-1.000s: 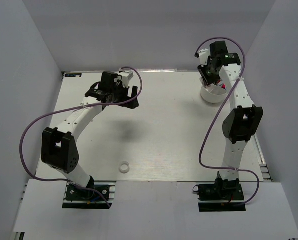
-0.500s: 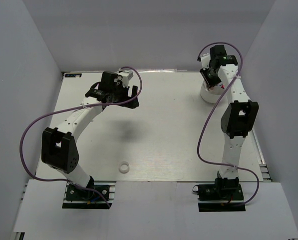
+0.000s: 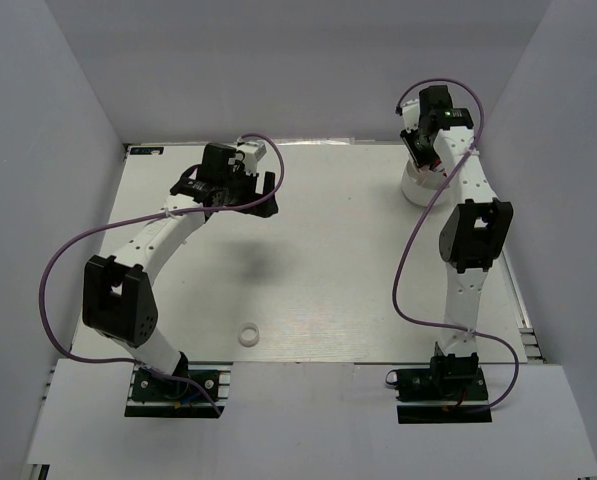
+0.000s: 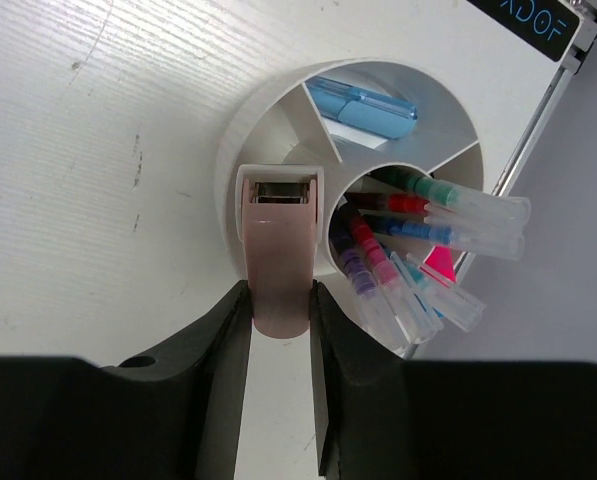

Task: Sort the stationery into containers
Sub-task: Place the stapler in the storage box.

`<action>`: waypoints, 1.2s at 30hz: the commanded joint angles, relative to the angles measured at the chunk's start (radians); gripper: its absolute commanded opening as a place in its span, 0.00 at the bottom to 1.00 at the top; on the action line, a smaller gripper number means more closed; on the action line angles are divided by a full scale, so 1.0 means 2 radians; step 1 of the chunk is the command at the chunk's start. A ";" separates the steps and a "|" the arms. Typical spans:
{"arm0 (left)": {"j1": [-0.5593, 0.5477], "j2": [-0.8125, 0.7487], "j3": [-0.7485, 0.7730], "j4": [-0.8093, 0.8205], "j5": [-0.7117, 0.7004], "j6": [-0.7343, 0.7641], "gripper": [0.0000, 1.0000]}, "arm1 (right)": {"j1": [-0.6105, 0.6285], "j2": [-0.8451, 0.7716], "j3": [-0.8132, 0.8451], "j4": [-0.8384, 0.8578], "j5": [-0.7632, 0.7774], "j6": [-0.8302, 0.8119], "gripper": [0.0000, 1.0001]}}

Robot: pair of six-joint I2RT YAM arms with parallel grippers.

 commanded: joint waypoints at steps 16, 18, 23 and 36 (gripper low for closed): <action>0.002 -0.030 -0.006 0.009 -0.006 -0.002 0.98 | 0.000 0.030 0.035 0.020 0.011 0.026 0.05; 0.002 -0.029 -0.006 0.009 -0.006 -0.001 0.98 | 0.000 0.031 0.035 0.020 0.012 0.026 0.15; 0.002 -0.032 -0.005 0.007 -0.014 -0.003 0.98 | 0.001 0.028 0.035 0.020 0.011 0.030 0.42; 0.037 -0.086 -0.014 -0.078 0.099 0.165 0.92 | 0.002 -0.069 0.023 -0.009 -0.061 0.026 0.58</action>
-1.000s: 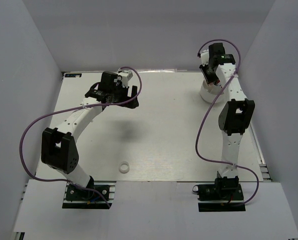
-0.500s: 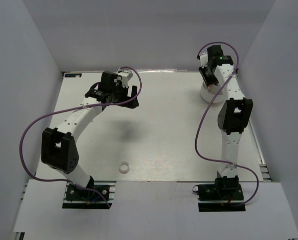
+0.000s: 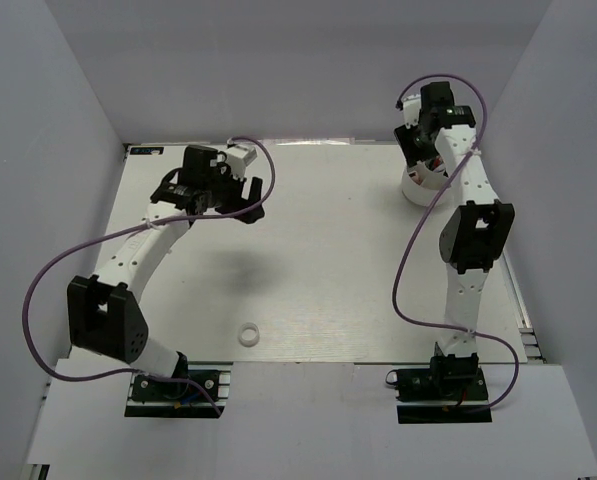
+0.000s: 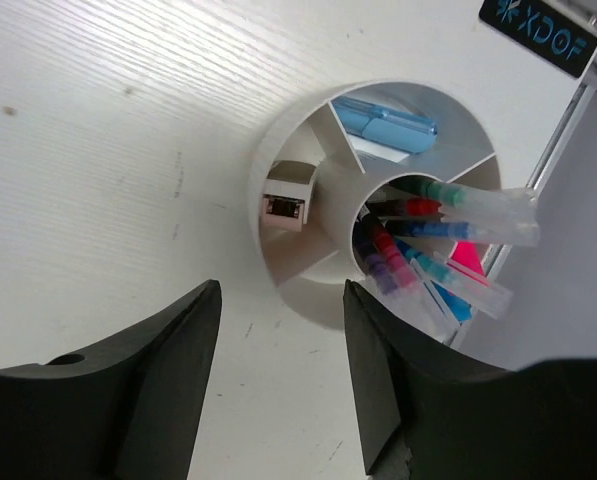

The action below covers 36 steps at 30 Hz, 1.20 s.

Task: Sort the stationery into containers
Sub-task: Place the stapler in the storage box, then pick up the stationery from the center of the board.

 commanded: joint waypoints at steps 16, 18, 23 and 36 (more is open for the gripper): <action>-0.012 -0.131 -0.165 -0.367 0.152 0.551 0.80 | 0.005 -0.190 -0.103 -0.020 -0.113 0.003 0.57; -0.027 -0.161 -0.193 -0.346 0.139 0.542 0.80 | 0.006 -0.193 -0.107 -0.020 -0.112 0.003 0.58; -0.048 -0.173 -0.253 -0.263 0.122 0.486 0.75 | 0.015 -0.198 -0.117 -0.021 -0.111 0.003 0.58; -0.144 -0.130 -0.288 -0.104 0.068 0.333 0.65 | 0.033 -0.206 -0.134 -0.020 -0.096 -0.001 0.58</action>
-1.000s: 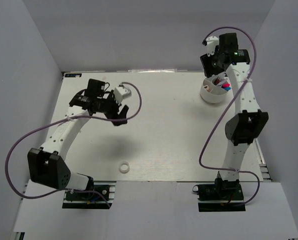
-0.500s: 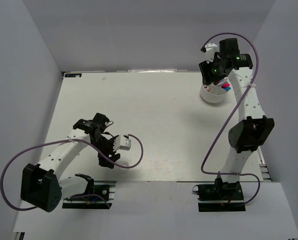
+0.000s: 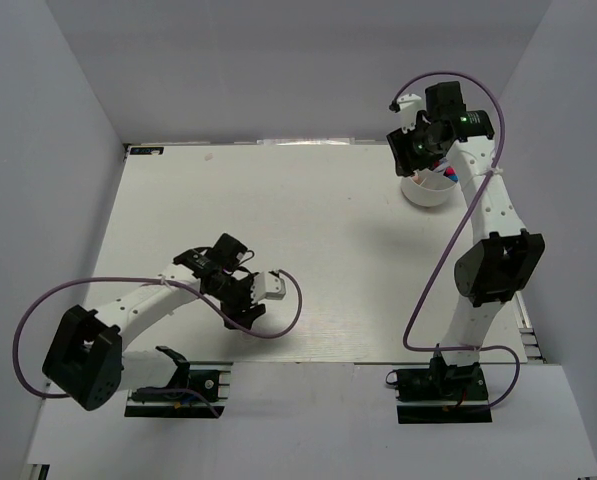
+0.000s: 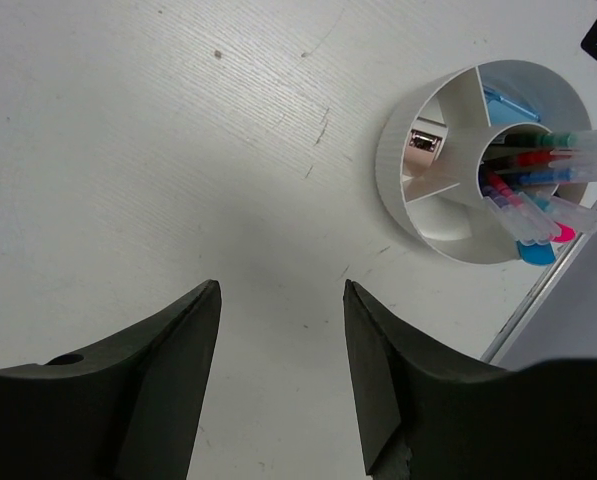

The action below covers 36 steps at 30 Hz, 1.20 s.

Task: Sort the stationery into containers
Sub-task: Pick up the stationery from the center of the board.

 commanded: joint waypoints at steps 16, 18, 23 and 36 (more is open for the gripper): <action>-0.081 0.047 -0.045 0.108 -0.098 -0.071 0.42 | 0.002 -0.033 -0.016 0.002 0.002 0.000 0.59; -0.081 0.051 -0.046 0.114 -0.103 -0.078 0.39 | 0.003 -0.035 -0.016 0.002 -0.001 0.002 0.58; -0.071 0.046 -0.027 0.127 -0.111 -0.130 0.12 | -0.002 -0.056 -0.003 0.009 -0.045 0.025 0.56; -0.066 0.109 0.292 0.149 -0.343 -0.496 0.00 | -0.005 -0.086 -0.029 0.093 -0.306 0.242 0.63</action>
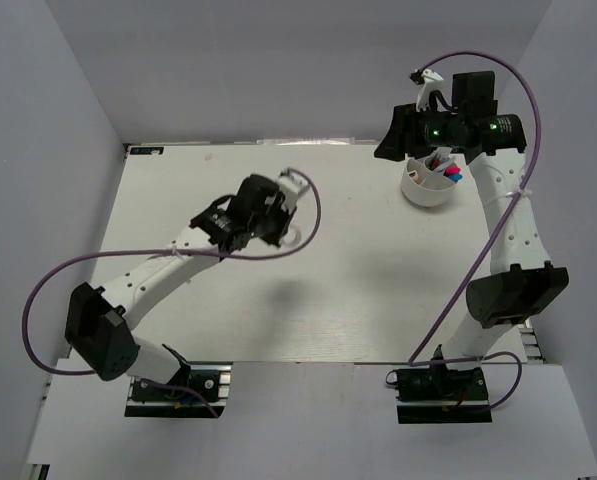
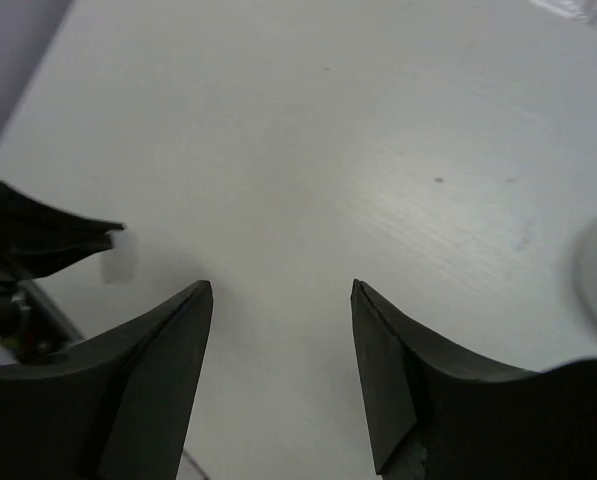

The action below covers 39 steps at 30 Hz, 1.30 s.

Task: Sort the stationery into containers
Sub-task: Pick up the stationery from the center of the board, then place the stationery in the storage box.

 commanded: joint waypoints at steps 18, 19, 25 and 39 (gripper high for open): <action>0.002 0.072 0.206 0.001 -0.076 -0.207 0.00 | 0.103 -0.016 -0.123 0.111 -0.122 0.161 0.68; 0.002 0.072 0.206 0.001 -0.073 -0.206 0.00 | 0.112 -0.013 -0.122 0.110 -0.121 0.161 0.69; 0.002 0.069 0.198 0.007 -0.069 -0.202 0.00 | 0.129 0.010 -0.096 0.113 -0.124 0.161 0.72; 0.002 0.076 0.205 0.010 -0.066 -0.202 0.01 | 0.147 0.064 -0.055 0.112 -0.083 0.163 0.48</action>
